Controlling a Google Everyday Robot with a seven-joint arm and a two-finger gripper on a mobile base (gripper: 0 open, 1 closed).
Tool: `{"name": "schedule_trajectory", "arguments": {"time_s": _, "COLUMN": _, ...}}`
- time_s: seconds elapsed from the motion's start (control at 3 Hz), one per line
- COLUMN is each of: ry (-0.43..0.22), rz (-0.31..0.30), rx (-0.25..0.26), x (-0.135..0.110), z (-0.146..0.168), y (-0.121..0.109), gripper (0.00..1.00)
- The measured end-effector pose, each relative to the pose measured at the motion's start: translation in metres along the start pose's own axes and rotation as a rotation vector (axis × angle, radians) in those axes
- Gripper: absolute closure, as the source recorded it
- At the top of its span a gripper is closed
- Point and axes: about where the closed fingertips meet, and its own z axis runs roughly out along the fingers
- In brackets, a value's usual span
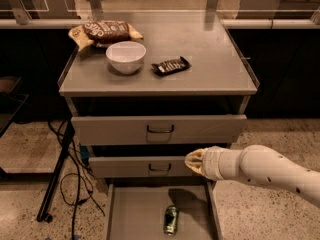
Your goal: Pick green can from bottom drawer and place on counter
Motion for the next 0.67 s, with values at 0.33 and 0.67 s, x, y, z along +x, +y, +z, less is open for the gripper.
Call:
{"name": "schedule_trajectory", "arguments": {"time_s": 0.33, "ry": 0.000, "rz": 0.000, "rx": 0.000, "x": 0.0000, "z": 0.0000, "y": 0.0000, "gripper": 0.84}}
{"name": "schedule_trajectory", "arguments": {"time_s": 0.67, "ry": 0.000, "rz": 0.000, "rx": 0.000, "x": -0.0001, "z": 0.0001, "y": 0.0000, "gripper": 0.60}}
